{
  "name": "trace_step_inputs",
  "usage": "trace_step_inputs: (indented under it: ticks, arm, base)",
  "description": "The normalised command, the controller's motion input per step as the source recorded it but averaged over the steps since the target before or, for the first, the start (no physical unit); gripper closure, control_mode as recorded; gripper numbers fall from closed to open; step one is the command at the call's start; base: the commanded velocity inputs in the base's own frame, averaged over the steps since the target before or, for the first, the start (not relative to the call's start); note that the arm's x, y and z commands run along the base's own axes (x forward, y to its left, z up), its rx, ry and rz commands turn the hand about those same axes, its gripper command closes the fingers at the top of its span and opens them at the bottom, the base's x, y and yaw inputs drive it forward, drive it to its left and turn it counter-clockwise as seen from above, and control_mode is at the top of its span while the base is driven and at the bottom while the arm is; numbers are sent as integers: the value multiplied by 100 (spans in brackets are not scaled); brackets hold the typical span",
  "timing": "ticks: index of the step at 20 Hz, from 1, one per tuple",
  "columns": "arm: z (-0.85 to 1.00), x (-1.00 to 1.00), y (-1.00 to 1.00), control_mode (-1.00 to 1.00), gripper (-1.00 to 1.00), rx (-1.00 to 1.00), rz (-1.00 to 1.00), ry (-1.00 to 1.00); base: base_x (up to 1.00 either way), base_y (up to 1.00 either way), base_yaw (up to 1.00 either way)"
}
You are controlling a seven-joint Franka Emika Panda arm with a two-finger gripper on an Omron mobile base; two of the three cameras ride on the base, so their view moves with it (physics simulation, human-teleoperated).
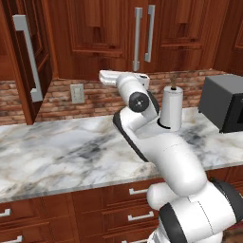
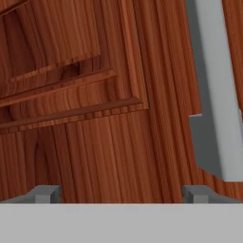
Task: Close all open cabinet doors.
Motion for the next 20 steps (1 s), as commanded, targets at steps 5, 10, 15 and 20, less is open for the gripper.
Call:
trace_step_inputs:
  ticks: [5,10,15,20]
  arm:
    - [0,25,0,-100,-100,0,6,1]
    - [0,22,0,-100,-100,0,4,4]
    - [0,17,0,-100,-100,0,2,3]
    - [0,11,0,-100,-100,0,2,0]
  base:
    - [0,0,0]
    - [0,0,0]
    - [0,0,0]
    - [0,0,0]
